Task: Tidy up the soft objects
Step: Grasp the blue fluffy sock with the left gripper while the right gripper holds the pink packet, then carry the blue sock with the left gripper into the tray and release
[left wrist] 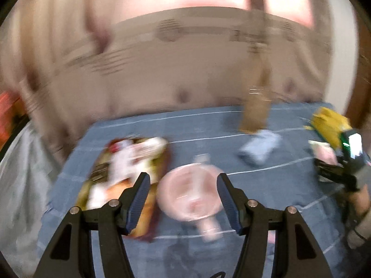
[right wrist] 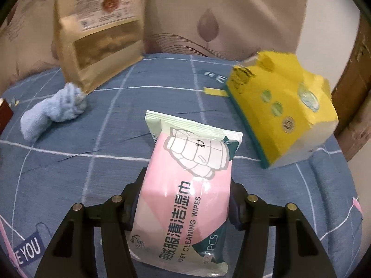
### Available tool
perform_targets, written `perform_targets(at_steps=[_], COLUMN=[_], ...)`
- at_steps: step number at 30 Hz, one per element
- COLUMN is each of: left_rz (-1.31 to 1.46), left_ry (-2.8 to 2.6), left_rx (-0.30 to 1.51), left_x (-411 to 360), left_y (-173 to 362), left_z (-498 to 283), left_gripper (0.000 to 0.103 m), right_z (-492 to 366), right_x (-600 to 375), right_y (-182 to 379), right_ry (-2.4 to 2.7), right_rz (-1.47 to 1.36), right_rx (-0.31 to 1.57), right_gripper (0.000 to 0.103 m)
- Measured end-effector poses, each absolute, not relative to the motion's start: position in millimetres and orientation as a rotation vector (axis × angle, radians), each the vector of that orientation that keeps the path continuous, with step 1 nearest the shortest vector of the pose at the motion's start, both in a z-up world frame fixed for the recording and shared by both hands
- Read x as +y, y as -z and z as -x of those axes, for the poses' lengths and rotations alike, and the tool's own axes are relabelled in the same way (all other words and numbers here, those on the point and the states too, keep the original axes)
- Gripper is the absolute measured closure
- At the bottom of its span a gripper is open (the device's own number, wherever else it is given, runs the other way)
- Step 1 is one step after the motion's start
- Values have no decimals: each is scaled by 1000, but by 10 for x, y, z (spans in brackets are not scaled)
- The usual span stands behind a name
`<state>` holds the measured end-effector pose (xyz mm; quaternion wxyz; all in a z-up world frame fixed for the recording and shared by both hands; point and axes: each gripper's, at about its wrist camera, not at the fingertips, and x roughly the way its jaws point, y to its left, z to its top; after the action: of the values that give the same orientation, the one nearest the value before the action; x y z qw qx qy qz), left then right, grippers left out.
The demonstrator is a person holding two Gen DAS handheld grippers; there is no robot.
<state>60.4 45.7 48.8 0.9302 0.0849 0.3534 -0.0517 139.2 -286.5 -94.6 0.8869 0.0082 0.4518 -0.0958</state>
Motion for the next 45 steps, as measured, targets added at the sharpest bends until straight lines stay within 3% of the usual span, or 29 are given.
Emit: perform_targets(at_steps=[13, 30, 32, 33, 34, 38, 45], left_rz=[-264, -231, -191, -189, -199, -207, -166], left_ry=[304, 197, 221, 224, 217, 206, 219], left_rx=[900, 1036, 1045, 1040, 1031, 1036, 1017], left_x=[-877, -1100, -1089, -1094, -1105, -1104, -1050], left_y=[134, 895, 949, 954, 944, 909, 713], left_z=[-1536, -2486, -2499, -2479, -2467, -2391, -2177], left_gripper=[41, 41, 64, 67, 76, 81, 82], right_z=[-1340, -1349, -1337, -1337, -1336, -1341, -1345], right_x=[-2904, -2905, -2906, -2905, -2904, -2907, -2912], right_y=[973, 982, 980, 980, 980, 986, 987], right_ry=[182, 181, 180, 180, 180, 179, 179], right_rz=[-42, -43, -48, -49, -49, -48, -49], right_rx=[941, 942, 943, 943, 943, 943, 943], right_gripper=[46, 45, 45, 45, 45, 45, 44])
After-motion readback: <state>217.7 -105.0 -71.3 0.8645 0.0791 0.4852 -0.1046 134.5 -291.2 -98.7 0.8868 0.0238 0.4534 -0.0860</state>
